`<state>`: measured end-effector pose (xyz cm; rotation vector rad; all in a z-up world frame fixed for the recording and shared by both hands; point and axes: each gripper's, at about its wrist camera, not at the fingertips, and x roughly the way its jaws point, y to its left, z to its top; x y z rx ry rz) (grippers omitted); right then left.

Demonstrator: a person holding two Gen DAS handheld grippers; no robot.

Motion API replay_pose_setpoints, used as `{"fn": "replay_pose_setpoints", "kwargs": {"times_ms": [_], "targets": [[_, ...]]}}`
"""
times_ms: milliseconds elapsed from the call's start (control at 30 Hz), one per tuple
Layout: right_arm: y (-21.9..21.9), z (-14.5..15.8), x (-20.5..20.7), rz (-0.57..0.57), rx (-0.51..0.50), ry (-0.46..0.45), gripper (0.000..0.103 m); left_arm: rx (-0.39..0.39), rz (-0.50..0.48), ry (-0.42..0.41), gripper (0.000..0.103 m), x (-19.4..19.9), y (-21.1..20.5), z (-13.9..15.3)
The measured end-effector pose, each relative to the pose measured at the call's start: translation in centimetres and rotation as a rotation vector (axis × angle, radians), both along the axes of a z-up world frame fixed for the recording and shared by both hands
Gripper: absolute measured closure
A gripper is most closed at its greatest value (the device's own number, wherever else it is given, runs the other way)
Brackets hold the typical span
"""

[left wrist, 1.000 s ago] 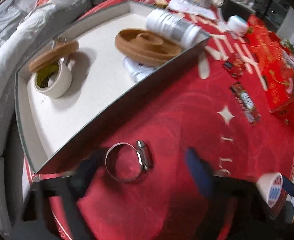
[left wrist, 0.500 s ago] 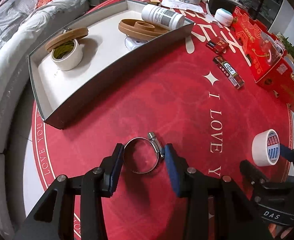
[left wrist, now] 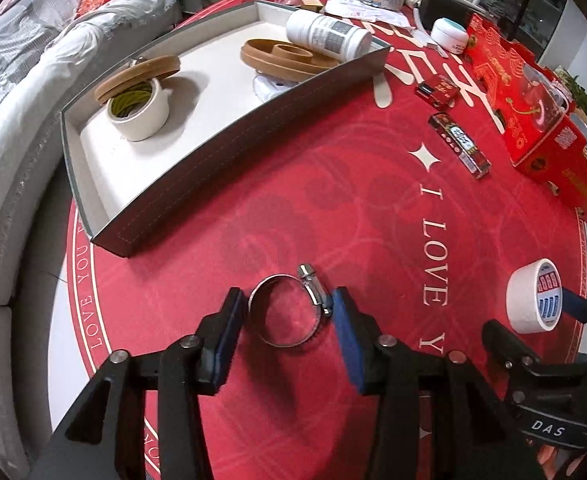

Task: Organize rigid objects
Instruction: 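Close the left gripper on the second metal hose clamp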

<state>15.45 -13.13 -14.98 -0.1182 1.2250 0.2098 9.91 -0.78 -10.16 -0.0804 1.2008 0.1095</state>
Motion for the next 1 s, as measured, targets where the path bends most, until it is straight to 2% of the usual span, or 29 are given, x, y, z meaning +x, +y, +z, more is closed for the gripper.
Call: {"fn": "replay_pose_setpoints", "kwargs": {"times_ms": [200, 267, 400, 467, 600, 1000], "targets": [[-0.2, 0.1, -0.2, 0.003, -0.003, 0.001, 0.0, -0.001, 0.007, 0.002, 0.044, 0.0, 0.3, 0.0], [-0.2, 0.1, -0.3, 0.003, -0.002, -0.009, 0.0, 0.002, 0.02, 0.0, 0.039, -0.1, 0.5, -0.1], [-0.3, 0.1, -0.5, 0.003, 0.001, -0.02, 0.0, -0.001, 0.035, -0.005, 0.021, -0.1, 0.9, -0.5], [-0.3, 0.1, -0.6, 0.003, 0.001, -0.02, 0.0, -0.008, 0.05, -0.011, 0.017, -0.2, 1.1, -0.6], [-0.3, 0.1, -0.5, 0.002, 0.002, -0.025, 0.0, -0.008, 0.057, 0.0, 0.0, -0.2, 1.3, -1.3], [-0.4, 0.2, -0.8, -0.001, 0.004, -0.04, 0.0, -0.003, 0.06, -0.016, 0.0, -0.3, 1.1, -0.9]]}}
